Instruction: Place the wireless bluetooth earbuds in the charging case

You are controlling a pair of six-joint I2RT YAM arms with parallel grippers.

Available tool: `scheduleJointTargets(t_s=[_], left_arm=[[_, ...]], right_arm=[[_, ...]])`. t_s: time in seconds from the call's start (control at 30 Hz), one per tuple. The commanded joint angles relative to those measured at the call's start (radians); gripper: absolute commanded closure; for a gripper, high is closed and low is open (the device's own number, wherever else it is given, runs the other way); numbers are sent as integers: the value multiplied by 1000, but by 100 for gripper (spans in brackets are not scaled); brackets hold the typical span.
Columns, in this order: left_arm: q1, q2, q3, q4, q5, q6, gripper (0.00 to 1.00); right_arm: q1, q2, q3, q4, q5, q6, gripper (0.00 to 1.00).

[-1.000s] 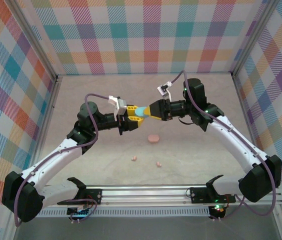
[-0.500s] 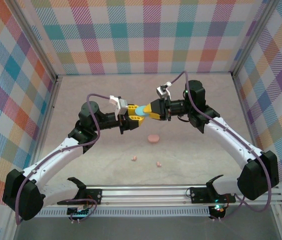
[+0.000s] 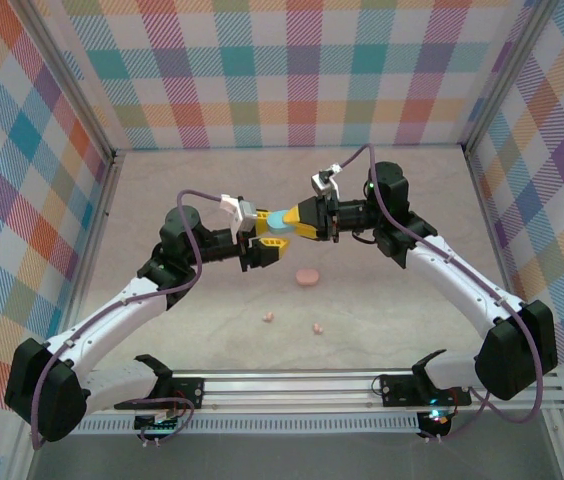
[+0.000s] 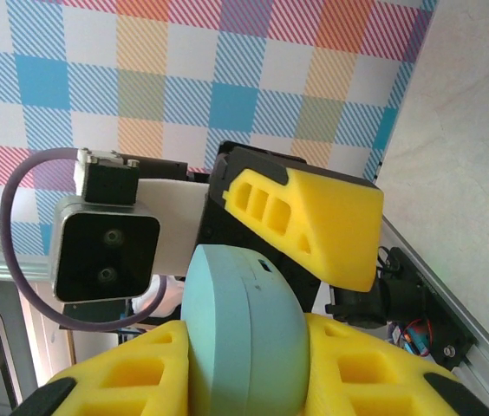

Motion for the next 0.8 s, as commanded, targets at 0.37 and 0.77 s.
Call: scheduleJointTargets(t_s=[0.37,0.77], left_arm=[[21,-45,-26,129,39,-81,49],[24,-24,-5,113,0,-76,48]], right_arm=[[1,-12,-9,29,3,5,81],[1,-14,-12,31,-18,2,81]])
